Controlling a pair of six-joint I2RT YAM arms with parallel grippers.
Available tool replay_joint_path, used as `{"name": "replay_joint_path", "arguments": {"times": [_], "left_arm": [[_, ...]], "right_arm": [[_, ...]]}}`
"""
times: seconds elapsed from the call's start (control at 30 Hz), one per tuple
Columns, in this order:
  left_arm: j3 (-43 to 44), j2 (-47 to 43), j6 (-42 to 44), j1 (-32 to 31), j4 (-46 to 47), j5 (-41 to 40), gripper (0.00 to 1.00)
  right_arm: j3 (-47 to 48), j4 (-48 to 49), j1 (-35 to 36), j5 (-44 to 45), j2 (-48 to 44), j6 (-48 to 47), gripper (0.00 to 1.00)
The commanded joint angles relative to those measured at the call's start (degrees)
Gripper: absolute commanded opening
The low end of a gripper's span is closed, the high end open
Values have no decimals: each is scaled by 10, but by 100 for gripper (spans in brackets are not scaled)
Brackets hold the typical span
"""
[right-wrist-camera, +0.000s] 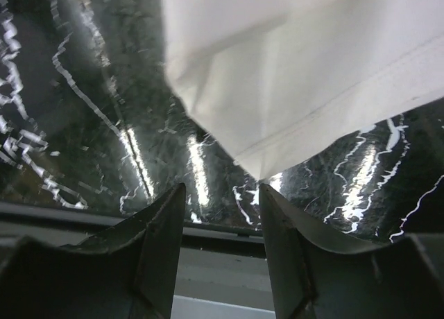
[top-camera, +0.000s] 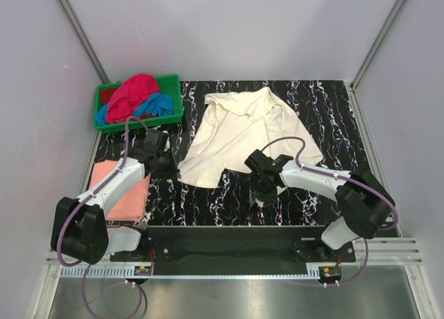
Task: Fold and stack the t-shirts
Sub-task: Flatten the tshirt out
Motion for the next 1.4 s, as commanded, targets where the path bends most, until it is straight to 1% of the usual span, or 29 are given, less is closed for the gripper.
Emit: {"name": "replay_joint_path", "arguments": {"times": [0.0,0.1,0.33,0.5,0.63,0.77,0.83,0.87,0.97,1.0,1.03,1.17,1.37], "left_arm": [[-2,-19,-3,0,21,9,0],[-7,-20,-5,0,25,14,0],[-15,-20,2,0,23,19,0],[-12,-19,8,1,17,19,0],[-12,-24,9,0,15,24,0],[-10,-29,11,0,9,26,0],[-10,-32,13,0,10,25,0],[-10,-34,13,1,9,26,0],[-10,-35,13,0,8,28,0],[-9,-36,13,0,9,30,0],[-9,-38,14,0,8,29,0],[-1,-45,18,0,2,25,0],[-1,-52,22,1,2,26,0]], "right_arm": [[-17,9,5,63,-9,58,55],[-34,16,5,90,-16,83,58],[-55,50,6,98,7,133,56],[-62,59,5,98,25,153,51],[-62,59,6,124,31,166,44],[-59,59,3,131,43,169,40],[-61,63,0,131,46,163,37],[-61,63,-3,133,48,160,29],[-62,62,-12,145,46,139,13],[-60,60,-13,149,39,126,6],[-57,53,-14,161,35,119,0],[-44,27,-14,180,0,96,0],[-35,-22,-14,178,-92,88,0]]}}
